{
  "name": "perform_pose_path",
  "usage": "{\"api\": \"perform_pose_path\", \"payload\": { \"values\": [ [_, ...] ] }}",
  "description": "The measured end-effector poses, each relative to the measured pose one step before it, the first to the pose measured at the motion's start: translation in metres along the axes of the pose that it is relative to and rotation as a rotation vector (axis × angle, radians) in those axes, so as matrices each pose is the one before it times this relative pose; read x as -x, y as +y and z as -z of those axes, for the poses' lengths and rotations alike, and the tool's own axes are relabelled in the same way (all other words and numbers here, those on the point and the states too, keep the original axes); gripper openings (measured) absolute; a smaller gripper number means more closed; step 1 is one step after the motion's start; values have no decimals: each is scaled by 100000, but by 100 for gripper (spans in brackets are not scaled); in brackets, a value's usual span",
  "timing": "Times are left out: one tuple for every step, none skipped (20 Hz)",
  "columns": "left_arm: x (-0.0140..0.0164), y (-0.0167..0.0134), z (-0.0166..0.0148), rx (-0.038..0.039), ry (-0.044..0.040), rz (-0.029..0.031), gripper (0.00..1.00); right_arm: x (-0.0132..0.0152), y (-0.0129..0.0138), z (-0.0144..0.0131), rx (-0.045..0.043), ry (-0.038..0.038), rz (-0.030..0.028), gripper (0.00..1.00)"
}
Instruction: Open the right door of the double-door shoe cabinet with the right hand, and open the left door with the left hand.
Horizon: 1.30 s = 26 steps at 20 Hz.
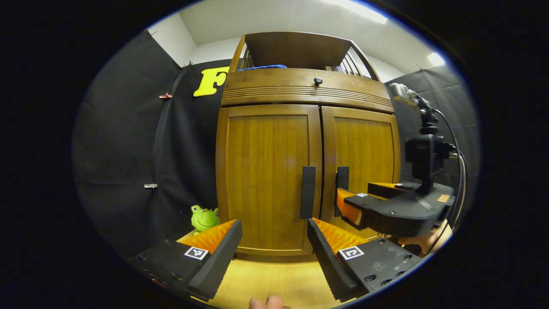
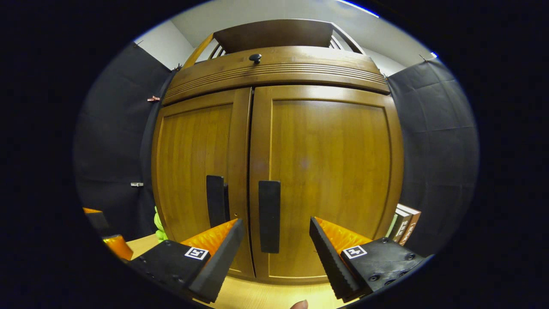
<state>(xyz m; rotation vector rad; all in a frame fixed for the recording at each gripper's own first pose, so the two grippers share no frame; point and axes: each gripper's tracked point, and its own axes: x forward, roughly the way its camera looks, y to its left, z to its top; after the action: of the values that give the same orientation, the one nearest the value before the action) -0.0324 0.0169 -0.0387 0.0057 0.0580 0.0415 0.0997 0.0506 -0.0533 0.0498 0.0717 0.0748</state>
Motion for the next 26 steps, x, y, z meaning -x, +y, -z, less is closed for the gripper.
{"api": "perform_pose_path", "payload": {
  "values": [
    [101, 86, 169, -155, 404, -335, 93, -673, 129, 410, -1003, 919, -465, 99],
    [-23, -24, 146, 325, 289, -189, 93, -731, 167, 253, -1820, 246, 328, 97],
    [-50, 32, 6, 666, 104, 22, 93, -759, 15, 144, -1763, -128, 698, 97],
    [88, 8, 101, 733, -85, -81, 93, -660, 143, 28, -595, -196, 55, 97],
    [171, 134, 59, 496, 51, -209, 93, -787, -219, 154, 621, 343, 1571, 99],
    [240, 229, 269, 56, 127, -269, 93, -539, -89, 205, 978, 216, 614, 89],
    [73, 131, -49, -324, 216, -322, 93, -576, 72, 285, 1184, 335, 220, 80],
    [-47, 40, 81, -98, 269, -142, 93, -833, 215, 687, 1204, 903, -327, 77],
    [85, -132, -23, 225, 126, 264, 93, 164, -205, 40, 1314, 607, 1909, 72],
    [62, -36, 2, 467, -69, 378, 93, 280, 412, -506, -133, -2167, -1080, 63],
    [60, -120, -189, 503, -245, 564, 93, -121, 594, -673, 391, -2452, -2273, 58],
    [16, -133, -64, 596, -93, 621, 94, 687, -325, -107, 261, -106, 1561, 52],
    [60, -70, -160, 511, -18, 312, 94, -138, 80, 187, -185, 339, -61, 31],
    [174, 82, 13, 325, -133, -81, 93, -421, -16, 171, -1358, 113, -236, 37],
    [73, 21, -134, -39, -127, -40, 94, 140, 40, -40, 568, -345, -839, 30],
    [55, -16, 51, -239, 26, -161, 94, 297, -229, 149, 792, 705, -971, 25],
    [-13, -13, -27, -176, -22, -135, 95, 387, 43, -239, 440, -812, -991, 20],
    [79, -69, 242, -88, 287, -50, 93, 468, 38, 72, -59, 221, -1090, 25],
    [31, -70, 94, 116, 414, -137, 93, 618, 61, -70, -590, -80, -1226, 24],
    [71, -38, 77, 247, 257, 192, 94, 855, 0, -99, -402, 124, -1354, 20],
    [104, -85, -101, 327, -46, 17, 94, 957, -34, -38, -674, 483, -1293, 21],
    [64, -71, 51, 268, -84, -28, 94, 1023, -103, -122, -1039, -253, -1099, 25],
    [100, -72, -136, 208, -118, -22, 94, 1142, -168, -96, -984, -226, -785, 25],
    [156, -36, 7, 272, -186, -83, 94, 1146, -171, -135, -697, -71, -865, 20],
    [100, -70, -167, 309, -399, -1, 94, 1082, -193, -168, -689, -47, -798, 24],
    [63, -176, 52, 274, -135, 92, 94, 1025, -213, -152, -144, 202, -840, 24]
  ]
}}
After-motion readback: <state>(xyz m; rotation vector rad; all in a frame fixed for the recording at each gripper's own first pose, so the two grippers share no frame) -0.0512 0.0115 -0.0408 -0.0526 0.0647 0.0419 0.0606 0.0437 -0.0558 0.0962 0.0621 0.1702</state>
